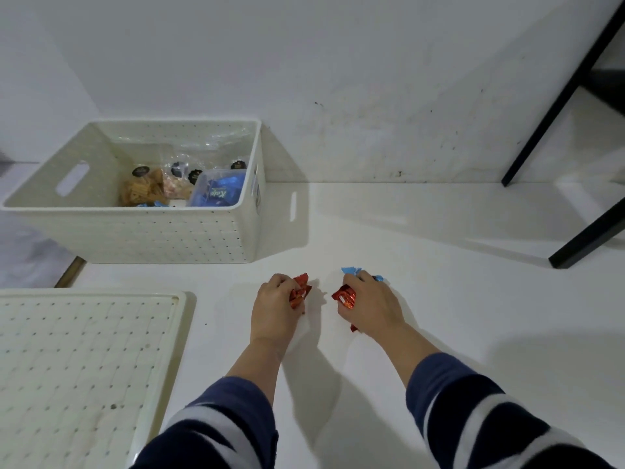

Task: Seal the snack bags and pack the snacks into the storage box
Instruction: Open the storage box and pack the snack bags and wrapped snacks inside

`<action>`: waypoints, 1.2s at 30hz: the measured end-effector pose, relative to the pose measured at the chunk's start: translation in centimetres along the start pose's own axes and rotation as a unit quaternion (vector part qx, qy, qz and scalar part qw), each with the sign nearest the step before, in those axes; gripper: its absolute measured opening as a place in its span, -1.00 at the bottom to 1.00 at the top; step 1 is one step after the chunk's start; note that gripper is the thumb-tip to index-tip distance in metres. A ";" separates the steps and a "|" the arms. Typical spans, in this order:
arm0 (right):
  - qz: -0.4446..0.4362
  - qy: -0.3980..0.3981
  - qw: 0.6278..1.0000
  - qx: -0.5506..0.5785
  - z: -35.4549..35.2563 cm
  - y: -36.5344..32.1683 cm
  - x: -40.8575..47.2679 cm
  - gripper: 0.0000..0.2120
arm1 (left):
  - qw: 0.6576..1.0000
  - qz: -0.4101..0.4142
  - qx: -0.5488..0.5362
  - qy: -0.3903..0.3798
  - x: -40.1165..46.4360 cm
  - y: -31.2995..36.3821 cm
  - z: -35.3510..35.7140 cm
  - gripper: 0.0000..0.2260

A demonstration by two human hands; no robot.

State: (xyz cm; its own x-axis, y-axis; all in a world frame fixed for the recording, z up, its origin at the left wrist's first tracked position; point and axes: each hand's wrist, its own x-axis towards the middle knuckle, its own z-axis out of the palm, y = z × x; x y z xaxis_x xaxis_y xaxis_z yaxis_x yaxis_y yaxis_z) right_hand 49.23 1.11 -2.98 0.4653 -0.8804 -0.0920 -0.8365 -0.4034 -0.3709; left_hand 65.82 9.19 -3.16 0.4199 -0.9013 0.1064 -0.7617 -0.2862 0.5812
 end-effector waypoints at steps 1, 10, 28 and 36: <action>0.004 0.002 1.000 0.007 -0.3 -0.1 0.0 -0.71 | 1.000 0.000 0.003 -0.008 -0.1 0.1 -0.3 -0.94; -0.015 0.014 1.000 0.007 -2.2 -1.6 -0.2 -0.73 | 0.998 -0.026 0.031 -0.043 -0.5 0.8 -2.2 -0.84; -0.100 0.078 0.992 0.001 -8.6 -7.5 1.6 -0.78 | 1.000 0.009 0.014 0.011 1.5 3.7 -10.5 -0.91; -0.162 0.154 0.975 0.016 -16.2 -16.8 5.1 -0.74 | 0.983 0.081 -0.020 0.164 5.2 4.9 -22.9 -0.83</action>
State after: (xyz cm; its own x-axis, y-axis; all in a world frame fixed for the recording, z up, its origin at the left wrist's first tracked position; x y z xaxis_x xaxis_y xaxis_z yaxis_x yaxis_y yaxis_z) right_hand 61.00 -0.68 17.80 0.5914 -0.7427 0.3141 -0.6480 -0.6696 -0.3631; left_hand 75.55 10.51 18.70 0.4363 -0.7784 0.4513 -0.8142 -0.1281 0.5662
